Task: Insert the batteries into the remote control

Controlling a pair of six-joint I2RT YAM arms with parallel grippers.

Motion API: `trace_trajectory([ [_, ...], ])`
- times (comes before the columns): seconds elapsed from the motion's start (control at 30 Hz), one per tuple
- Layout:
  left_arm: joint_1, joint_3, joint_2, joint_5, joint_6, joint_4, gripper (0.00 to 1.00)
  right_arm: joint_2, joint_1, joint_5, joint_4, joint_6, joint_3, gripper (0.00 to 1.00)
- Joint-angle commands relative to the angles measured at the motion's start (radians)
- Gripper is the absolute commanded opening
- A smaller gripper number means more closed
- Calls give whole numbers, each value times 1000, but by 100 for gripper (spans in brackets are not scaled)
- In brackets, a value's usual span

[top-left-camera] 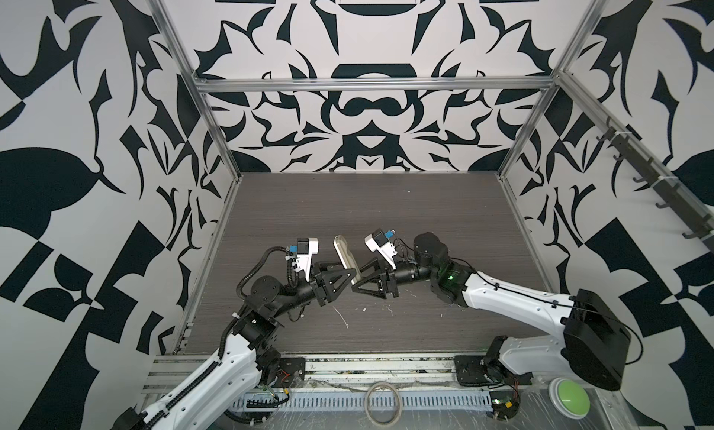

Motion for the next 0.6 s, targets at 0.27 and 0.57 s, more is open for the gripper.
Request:
trace_trajectory([
  [0.27, -4, 14, 15, -41, -13, 63, 11, -45, 1, 72, -102, -59, 24, 47],
  [0.57, -4, 20, -6, -109, -15, -18, 7, -70, 0, 216, -294, -137, 57, 87],
])
